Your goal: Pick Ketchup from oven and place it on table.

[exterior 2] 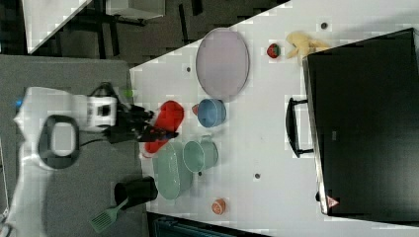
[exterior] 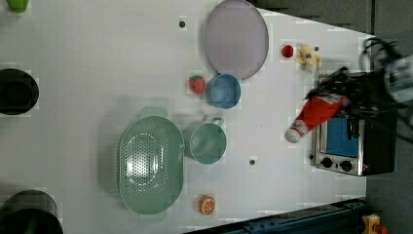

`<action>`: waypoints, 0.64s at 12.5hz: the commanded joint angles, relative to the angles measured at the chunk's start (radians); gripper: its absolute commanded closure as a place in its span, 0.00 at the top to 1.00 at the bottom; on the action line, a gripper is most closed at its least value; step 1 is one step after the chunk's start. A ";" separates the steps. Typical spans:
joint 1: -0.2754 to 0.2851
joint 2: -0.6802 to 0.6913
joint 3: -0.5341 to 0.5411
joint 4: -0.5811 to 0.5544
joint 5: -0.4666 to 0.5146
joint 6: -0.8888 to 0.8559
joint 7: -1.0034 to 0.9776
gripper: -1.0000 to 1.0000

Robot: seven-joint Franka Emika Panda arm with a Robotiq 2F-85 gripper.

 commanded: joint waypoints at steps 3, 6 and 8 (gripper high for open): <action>-0.063 0.007 -0.056 -0.271 -0.010 0.310 -0.011 0.64; -0.064 0.070 -0.056 -0.371 -0.010 0.503 -0.007 0.64; -0.064 0.125 -0.056 -0.393 -0.007 0.582 0.005 0.76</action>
